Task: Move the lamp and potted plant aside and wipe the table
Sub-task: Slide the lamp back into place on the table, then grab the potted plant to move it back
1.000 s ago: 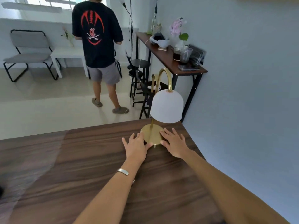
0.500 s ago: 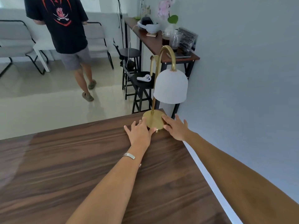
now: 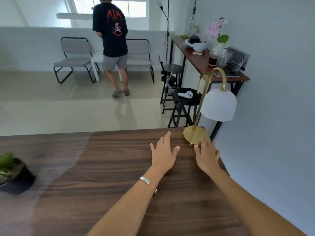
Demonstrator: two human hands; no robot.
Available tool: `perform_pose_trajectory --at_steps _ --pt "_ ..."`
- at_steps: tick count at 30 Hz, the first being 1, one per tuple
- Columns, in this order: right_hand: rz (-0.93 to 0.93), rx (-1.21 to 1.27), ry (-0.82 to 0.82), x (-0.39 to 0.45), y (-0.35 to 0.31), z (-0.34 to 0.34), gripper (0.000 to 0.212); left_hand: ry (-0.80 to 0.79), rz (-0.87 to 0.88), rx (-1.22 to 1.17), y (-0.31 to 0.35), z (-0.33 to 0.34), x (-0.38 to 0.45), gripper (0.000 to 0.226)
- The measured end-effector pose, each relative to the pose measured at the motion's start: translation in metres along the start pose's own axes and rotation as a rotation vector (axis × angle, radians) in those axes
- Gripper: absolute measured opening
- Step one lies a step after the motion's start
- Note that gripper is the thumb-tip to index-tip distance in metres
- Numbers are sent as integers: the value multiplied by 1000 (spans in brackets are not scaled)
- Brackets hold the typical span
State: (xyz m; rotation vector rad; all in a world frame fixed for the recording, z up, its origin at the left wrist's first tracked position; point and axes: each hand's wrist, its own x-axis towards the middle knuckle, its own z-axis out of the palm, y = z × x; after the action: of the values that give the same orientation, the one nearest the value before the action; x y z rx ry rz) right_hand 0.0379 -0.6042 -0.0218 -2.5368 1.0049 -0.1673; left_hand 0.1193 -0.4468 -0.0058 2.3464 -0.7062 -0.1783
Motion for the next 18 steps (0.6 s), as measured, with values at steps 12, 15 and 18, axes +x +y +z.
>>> perform_pose_trajectory --at_steps 12,15,18 --pt "-525 271 -266 -118 -263 89 46 667 -494 -212 -184 -185 -167 49" --pt "-658 347 -443 -164 -320 114 42 868 -673 -378 -222 -210 -208 44" --pt "-633 467 -610 -202 -363 133 46 920 -717 -487 -251 -227 -229 43"
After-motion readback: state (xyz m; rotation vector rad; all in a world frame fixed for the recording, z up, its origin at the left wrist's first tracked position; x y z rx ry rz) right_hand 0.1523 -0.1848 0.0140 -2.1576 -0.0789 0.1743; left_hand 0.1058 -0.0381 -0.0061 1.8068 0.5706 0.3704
